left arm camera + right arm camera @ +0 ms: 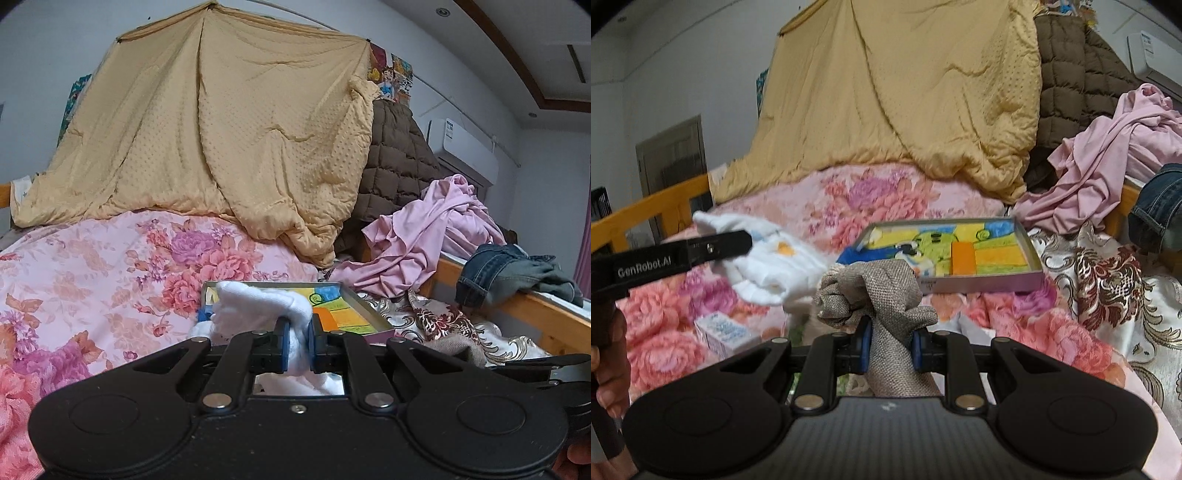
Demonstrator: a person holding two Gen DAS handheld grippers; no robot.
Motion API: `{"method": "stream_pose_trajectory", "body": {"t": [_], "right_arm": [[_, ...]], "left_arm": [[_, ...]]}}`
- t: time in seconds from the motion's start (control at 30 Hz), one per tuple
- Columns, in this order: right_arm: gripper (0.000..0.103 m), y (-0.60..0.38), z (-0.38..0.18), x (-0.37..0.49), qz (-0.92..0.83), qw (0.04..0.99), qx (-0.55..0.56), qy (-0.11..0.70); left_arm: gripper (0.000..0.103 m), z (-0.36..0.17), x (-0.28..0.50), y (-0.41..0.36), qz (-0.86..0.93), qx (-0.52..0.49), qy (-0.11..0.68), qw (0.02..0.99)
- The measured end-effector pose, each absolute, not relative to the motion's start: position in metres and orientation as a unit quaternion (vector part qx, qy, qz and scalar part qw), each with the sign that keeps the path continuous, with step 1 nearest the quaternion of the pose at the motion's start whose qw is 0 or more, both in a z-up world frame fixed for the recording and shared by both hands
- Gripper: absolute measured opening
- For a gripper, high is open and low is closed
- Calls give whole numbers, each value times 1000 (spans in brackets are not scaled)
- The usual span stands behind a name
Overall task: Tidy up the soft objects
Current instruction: 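Carry the white cloth with the left tool while the right carries the bag to the tray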
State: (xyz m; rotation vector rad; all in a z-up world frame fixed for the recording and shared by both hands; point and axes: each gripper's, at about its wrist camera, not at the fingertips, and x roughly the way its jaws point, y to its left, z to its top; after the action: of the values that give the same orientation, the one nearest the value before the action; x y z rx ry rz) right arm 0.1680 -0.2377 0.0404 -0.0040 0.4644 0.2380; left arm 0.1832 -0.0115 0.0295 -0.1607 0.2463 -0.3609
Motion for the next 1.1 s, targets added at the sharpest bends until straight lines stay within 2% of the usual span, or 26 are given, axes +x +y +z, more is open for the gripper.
{"method": "stream_pose_trajectory", "body": {"t": [0.3, 0.6, 1.1], "right_arm": [[24, -250, 56, 189, 112, 976, 14, 184], [24, -268, 63, 257, 116, 984, 27, 131], [25, -304, 32, 373, 96, 974, 99, 177]], "left_arm": [[10, 53, 194, -13, -184, -88, 106, 973], [10, 63, 244, -20, -175, -76, 109, 975], [10, 33, 389, -73, -182, -52, 186, 964]]}}
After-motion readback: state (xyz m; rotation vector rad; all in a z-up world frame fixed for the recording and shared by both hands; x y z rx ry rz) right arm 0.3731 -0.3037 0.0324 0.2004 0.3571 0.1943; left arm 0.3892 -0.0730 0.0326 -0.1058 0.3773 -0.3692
